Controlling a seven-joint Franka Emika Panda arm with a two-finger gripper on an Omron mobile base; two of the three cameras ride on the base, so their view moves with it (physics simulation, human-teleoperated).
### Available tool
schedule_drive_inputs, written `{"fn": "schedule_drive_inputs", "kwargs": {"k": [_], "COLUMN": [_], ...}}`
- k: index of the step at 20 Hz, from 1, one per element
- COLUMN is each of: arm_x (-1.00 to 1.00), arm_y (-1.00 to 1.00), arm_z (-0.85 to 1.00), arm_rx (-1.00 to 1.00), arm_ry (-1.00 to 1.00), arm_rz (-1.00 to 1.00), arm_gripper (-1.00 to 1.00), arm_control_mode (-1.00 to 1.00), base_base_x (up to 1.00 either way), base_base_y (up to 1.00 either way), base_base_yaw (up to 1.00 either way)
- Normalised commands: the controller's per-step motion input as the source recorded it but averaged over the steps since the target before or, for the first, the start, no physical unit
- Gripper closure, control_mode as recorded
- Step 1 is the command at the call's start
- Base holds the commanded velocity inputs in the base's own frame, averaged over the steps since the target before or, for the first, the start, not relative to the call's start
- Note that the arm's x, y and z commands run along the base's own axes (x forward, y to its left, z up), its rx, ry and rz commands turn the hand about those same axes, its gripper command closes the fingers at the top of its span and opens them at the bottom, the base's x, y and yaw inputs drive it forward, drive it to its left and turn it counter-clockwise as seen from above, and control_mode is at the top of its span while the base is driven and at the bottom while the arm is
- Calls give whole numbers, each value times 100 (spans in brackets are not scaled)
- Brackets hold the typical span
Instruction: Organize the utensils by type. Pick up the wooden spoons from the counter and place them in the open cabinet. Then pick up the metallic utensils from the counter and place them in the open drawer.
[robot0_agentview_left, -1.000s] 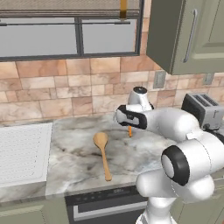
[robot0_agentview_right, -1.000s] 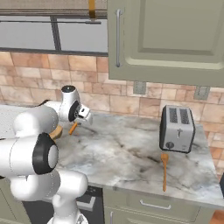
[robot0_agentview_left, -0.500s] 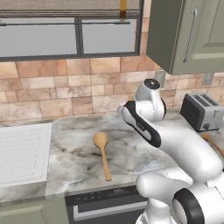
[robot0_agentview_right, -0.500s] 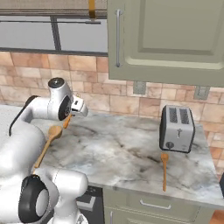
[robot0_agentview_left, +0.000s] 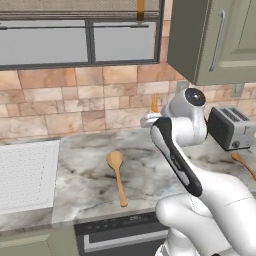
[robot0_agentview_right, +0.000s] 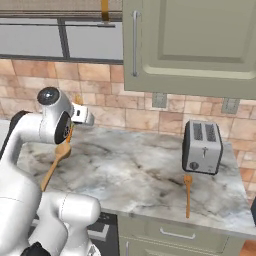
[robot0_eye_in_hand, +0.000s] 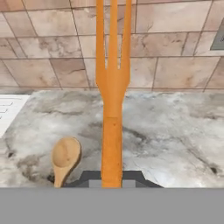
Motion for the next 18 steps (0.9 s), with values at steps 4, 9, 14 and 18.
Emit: {"fn": "schedule_drive_inputs", "kwargs": {"k": [4, 9, 14, 18], "arm_x": [-56, -48, -67, -54], "arm_y": [0, -1, -15, -20], "arm_z": [66, 66, 46, 2], "arm_rx": [-5, -4, -1, 0], "arm_ry": [-15, -9, -15, -7], "arm_rz": [1, 0, 0, 0], "arm_gripper": [100, 100, 100, 100], "arm_control_mode": [-100, -100, -100, -100], "base_base_x": [0, 0, 0, 0], "base_base_y": [0, 0, 0, 0], "base_base_yaw": [0, 0, 0, 0]}}
